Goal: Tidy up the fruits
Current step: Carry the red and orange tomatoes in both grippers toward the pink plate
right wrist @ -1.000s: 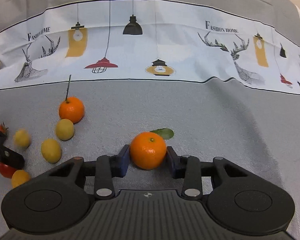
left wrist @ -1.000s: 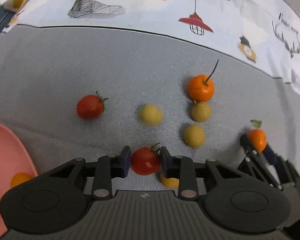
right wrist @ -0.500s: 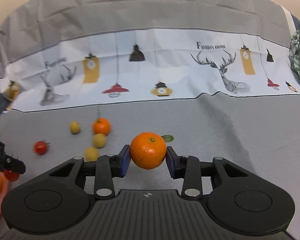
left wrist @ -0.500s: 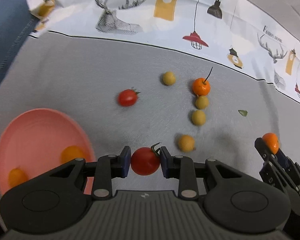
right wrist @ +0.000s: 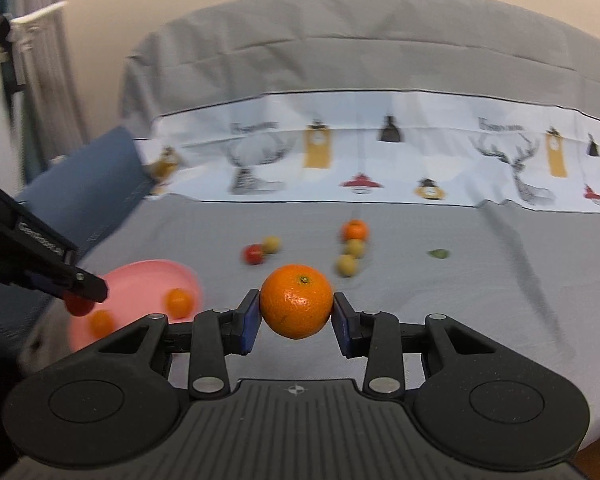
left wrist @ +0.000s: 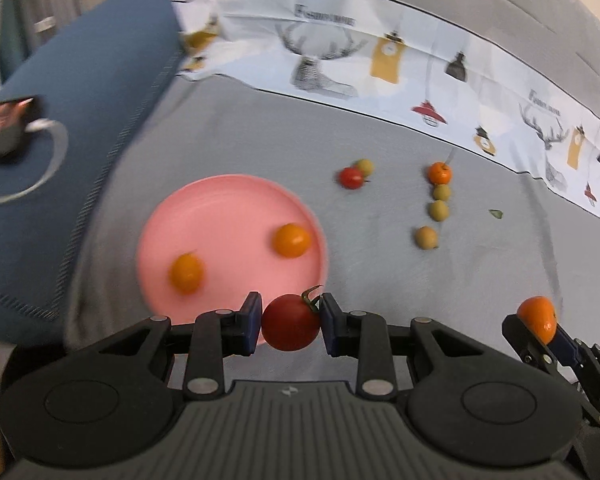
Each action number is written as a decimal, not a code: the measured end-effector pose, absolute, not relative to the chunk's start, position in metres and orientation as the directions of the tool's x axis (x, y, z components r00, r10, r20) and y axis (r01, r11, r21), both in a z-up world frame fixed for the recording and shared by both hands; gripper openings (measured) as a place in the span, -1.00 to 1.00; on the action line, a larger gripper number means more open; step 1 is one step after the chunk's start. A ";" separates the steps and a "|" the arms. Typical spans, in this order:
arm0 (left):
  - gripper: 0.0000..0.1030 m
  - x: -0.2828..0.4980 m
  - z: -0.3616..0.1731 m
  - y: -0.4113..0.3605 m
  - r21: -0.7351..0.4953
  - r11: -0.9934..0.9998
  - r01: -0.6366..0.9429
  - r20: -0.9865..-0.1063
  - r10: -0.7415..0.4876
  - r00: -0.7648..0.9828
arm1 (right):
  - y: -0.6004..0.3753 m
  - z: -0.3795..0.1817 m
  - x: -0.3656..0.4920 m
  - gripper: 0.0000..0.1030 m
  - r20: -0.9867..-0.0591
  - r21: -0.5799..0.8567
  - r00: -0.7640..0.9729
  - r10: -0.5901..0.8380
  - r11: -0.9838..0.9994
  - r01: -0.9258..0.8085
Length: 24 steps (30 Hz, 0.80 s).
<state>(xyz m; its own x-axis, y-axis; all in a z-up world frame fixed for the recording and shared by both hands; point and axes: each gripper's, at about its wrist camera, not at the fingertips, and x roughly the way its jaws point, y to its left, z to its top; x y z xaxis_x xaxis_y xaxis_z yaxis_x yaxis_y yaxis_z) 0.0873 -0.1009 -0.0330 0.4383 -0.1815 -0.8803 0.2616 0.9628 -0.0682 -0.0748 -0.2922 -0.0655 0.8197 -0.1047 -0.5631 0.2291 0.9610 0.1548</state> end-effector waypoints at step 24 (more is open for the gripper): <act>-0.33 0.007 0.006 0.023 -0.115 0.984 0.134 -0.810 -0.171 0.561 | -0.187 -0.006 -0.124 -0.24 -0.482 0.085 0.876 0.023 0.996 0.020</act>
